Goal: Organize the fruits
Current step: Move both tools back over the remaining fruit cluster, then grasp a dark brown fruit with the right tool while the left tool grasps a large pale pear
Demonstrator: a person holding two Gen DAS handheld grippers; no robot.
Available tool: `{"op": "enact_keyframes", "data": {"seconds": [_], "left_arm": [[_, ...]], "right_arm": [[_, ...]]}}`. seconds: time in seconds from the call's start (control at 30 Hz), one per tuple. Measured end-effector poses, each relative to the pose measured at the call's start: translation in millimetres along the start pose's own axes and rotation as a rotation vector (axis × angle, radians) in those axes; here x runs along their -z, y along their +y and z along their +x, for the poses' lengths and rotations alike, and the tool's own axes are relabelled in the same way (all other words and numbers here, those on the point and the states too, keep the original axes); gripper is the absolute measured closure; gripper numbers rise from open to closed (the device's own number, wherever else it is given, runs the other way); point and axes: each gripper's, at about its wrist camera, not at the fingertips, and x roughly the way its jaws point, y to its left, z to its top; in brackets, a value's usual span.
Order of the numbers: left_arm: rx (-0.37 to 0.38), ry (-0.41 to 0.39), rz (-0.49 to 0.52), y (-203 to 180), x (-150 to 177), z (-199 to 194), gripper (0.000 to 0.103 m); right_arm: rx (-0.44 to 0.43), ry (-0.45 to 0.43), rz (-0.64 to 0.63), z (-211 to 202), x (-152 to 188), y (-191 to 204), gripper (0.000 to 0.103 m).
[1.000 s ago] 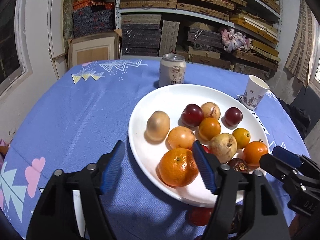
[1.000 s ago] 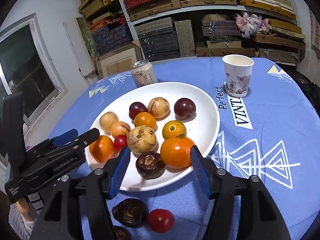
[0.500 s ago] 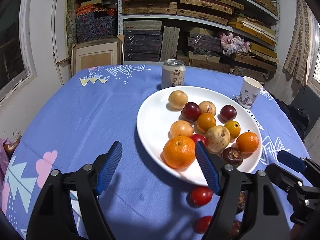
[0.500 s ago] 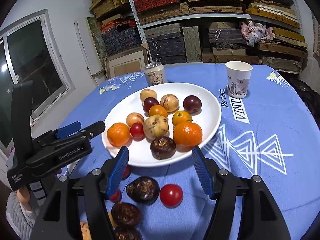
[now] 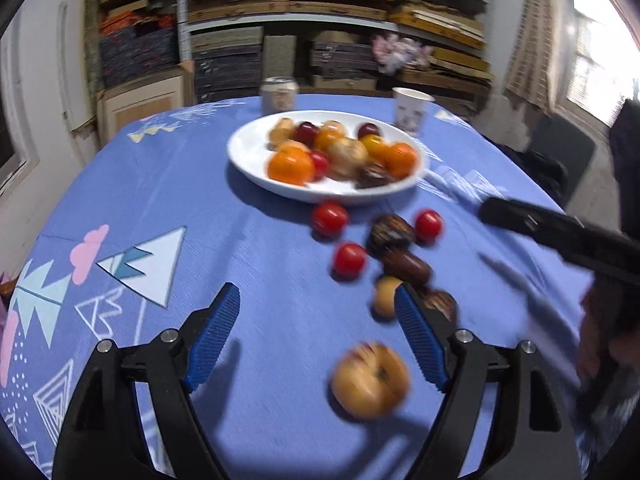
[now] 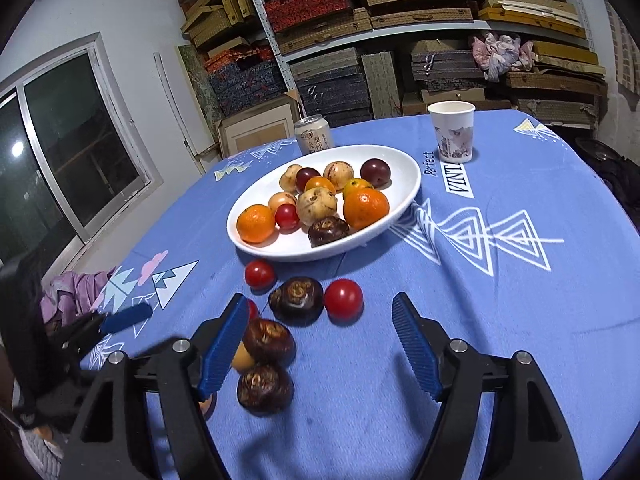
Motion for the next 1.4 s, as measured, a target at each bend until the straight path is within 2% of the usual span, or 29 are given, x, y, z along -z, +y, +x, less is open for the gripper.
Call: {"op": "enact_keyframes", "data": {"seconds": [0.17, 0.4, 0.43, 0.5, 0.6, 0.7, 0.8, 0.87, 0.97, 1.13, 1.2, 1.27, 1.4], "left_arm": [[0.018, 0.029, 0.093, -22.5, 25.6, -9.6, 0.025], [0.043, 0.09, 0.056, -17.4, 23.1, 3.6, 0.027], [0.048, 0.095, 0.05, -15.8, 21.9, 5.4, 0.029], [0.056, 0.114, 0.049, -15.0, 21.9, 10.1, 0.044], [0.101, 0.133, 0.05, -15.5, 21.8, 14.2, 0.057], [0.068, 0.113, 0.056, -15.9, 21.0, 12.0, 0.058], [0.069, 0.075, -0.026, 0.8, 16.2, 4.9, 0.058], [0.043, 0.061, -0.08, 12.3, 13.9, 3.0, 0.058], [0.024, 0.067, -0.131, 23.2, 11.6, 4.9, 0.058], [0.016, 0.074, -0.128, 23.6, 12.4, 5.5, 0.058], [0.015, 0.073, -0.121, 23.5, 12.9, 4.6, 0.058], [0.013, 0.076, -0.122, 24.0, 12.7, 5.4, 0.058], [0.012, 0.084, -0.125, 24.3, 12.7, 7.9, 0.058]], "right_arm": [[-0.015, 0.008, 0.002, -5.4, 9.0, -1.4, 0.027], [-0.012, 0.03, -0.022, -1.6, 12.8, 3.4, 0.027], [-0.011, 0.033, -0.023, -1.3, 13.2, 3.6, 0.027], [-0.008, 0.039, -0.023, -0.2, 13.9, 3.9, 0.027], [-0.008, 0.051, -0.034, 2.2, 15.7, 5.9, 0.027], [-0.005, 0.071, -0.058, 6.8, 18.2, 10.9, 0.027], [0.003, 0.103, -0.109, 13.3, 23.8, 20.9, 0.027], [0.01, 0.129, -0.157, 18.5, 28.8, 30.2, 0.027], [0.033, 0.155, -0.234, 25.5, 37.9, 44.5, 0.027], [0.059, 0.195, -0.299, 35.7, 45.4, 56.1, 0.027], [0.062, 0.209, -0.308, 38.4, 46.5, 57.7, 0.037], [0.043, 0.222, -0.312, 40.0, 47.5, 58.8, 0.059], [0.047, 0.22, -0.313, 38.3, 47.6, 58.7, 0.059]]}}
